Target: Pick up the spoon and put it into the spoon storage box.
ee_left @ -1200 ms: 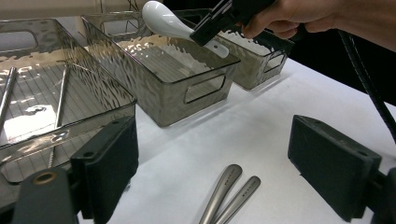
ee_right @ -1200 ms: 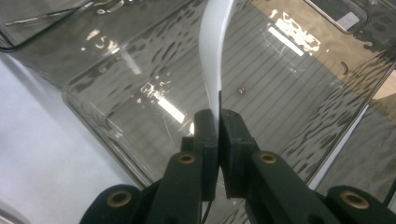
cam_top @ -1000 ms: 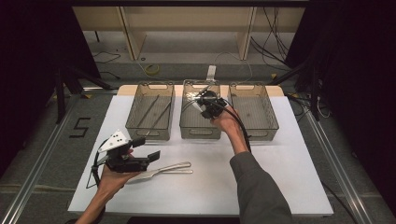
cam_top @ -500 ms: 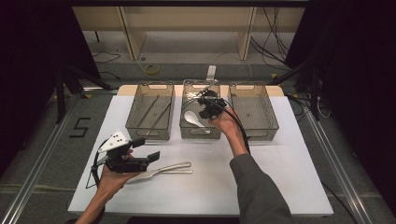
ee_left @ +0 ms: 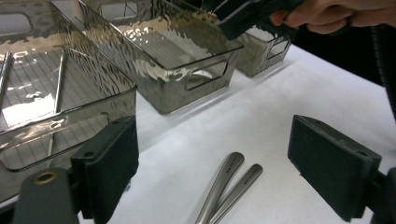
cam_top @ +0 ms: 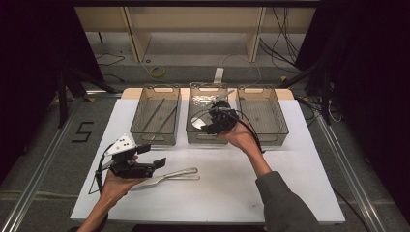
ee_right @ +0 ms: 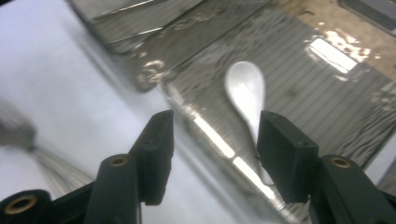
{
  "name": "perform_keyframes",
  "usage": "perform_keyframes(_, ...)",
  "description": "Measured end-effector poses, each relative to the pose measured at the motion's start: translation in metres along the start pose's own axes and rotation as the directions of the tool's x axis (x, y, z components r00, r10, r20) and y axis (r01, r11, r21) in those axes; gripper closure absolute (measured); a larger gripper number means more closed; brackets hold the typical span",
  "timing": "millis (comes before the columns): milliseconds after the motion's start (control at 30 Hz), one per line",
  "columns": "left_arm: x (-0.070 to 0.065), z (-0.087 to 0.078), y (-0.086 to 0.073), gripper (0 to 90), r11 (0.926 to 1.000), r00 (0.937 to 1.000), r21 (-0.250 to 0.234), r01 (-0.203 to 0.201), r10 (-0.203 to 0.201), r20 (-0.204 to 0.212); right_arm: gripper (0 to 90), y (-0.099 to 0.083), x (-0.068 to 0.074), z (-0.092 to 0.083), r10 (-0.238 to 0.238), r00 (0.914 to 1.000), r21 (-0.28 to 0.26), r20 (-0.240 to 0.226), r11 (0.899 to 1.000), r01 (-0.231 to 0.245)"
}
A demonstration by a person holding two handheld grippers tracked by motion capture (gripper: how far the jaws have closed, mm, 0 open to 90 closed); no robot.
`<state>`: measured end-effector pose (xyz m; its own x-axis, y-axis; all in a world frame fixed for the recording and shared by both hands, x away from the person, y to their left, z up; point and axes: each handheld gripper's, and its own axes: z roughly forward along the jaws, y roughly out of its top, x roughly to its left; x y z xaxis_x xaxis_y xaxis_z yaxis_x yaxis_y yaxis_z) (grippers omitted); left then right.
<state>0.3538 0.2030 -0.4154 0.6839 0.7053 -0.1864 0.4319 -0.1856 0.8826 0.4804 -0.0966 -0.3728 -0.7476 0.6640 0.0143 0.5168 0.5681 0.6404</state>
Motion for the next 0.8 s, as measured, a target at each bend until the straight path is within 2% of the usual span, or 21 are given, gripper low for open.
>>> perform_keyframes(100,0.0,0.005,0.0,15.9,0.9983,0.9999,0.056,-0.014,0.014,-0.007,44.1,-0.013,0.01,-0.008,-0.008,0.9994,-0.036,-0.032,0.999,0.007)
perform_keyframes(167,0.0,0.008,-0.001,15.8,0.9951,0.9998,0.097,-0.017,0.018,-0.007,42.5,-0.023,0.017,-0.01,-0.012,0.999,-0.041,-0.044,0.999,0.01)
perform_keyframes(300,0.001,0.014,-0.002,16.0,0.9836,0.9996,0.179,-0.022,0.024,-0.011,40.6,-0.044,0.029,-0.016,-0.017,0.9973,-0.049,-0.072,0.999,0.013)
perform_keyframes(467,-0.001,0.021,-0.001,16.2,0.965,0.9985,0.258,-0.043,0.051,-0.021,38.8,-0.067,0.039,-0.026,-0.017,0.9947,-0.098,-0.101,0.995,0.007)
perform_keyframes(533,-0.002,0.024,0.0,16.8,0.9563,0.9984,0.289,-0.046,0.054,-0.019,38.5,-0.077,0.043,-0.031,-0.013,0.9936,-0.122,-0.112,0.992,0.0)
perform_keyframes(667,-0.005,0.032,-0.001,17.4,0.924,0.9962,0.375,-0.076,0.087,-0.012,37.7,-0.094,0.046,-0.04,-0.012,0.9923,-0.142,-0.123,0.99,-0.005)
perform_keyframes(800,-0.005,0.038,-0.001,19.4,0.9012,0.9951,0.424,-0.089,0.099,-0.001,36.7,-0.112,0.046,-0.046,0.003,0.9922,-0.155,-0.125,0.988,-0.022)
